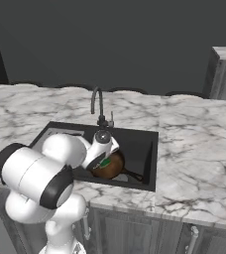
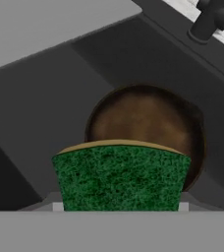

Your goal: Pick the pan and sponge and place them into the sink. Then turn on the water.

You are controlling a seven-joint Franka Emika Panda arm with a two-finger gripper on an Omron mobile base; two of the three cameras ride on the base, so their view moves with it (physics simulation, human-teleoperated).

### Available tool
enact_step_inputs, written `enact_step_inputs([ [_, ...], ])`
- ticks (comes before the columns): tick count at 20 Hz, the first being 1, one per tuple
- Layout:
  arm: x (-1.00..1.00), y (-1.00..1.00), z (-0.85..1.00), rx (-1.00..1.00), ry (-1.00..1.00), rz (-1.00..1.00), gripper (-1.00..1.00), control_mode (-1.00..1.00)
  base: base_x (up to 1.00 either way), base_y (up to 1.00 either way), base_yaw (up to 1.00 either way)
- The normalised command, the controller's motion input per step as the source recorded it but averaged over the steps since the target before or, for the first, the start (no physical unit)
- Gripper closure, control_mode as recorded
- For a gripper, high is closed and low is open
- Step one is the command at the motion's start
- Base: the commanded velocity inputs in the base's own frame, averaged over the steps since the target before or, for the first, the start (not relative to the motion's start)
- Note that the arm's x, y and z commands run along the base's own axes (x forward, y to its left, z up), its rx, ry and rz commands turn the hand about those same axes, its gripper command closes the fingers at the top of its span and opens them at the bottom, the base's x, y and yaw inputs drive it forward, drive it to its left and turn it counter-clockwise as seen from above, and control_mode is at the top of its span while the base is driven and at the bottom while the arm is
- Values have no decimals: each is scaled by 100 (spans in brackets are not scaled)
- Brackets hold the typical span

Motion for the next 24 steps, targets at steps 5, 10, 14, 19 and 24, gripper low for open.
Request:
enact_step_inputs([
  [5, 4, 3, -27, -3, -10, 3, 100, -100, 0, 0, 0],
  [10, 15, 5, -22, -2, -7, 2, 100, -100, 0, 0, 0],
  [14, 24, 3, -19, -1, -4, 1, 100, -100, 0, 0, 0],
  [19, 28, 5, -20, 0, -1, 2, 100, -100, 0, 0, 0],
  [24, 25, 4, -27, -1, 0, 2, 100, -100, 0, 0, 0],
])
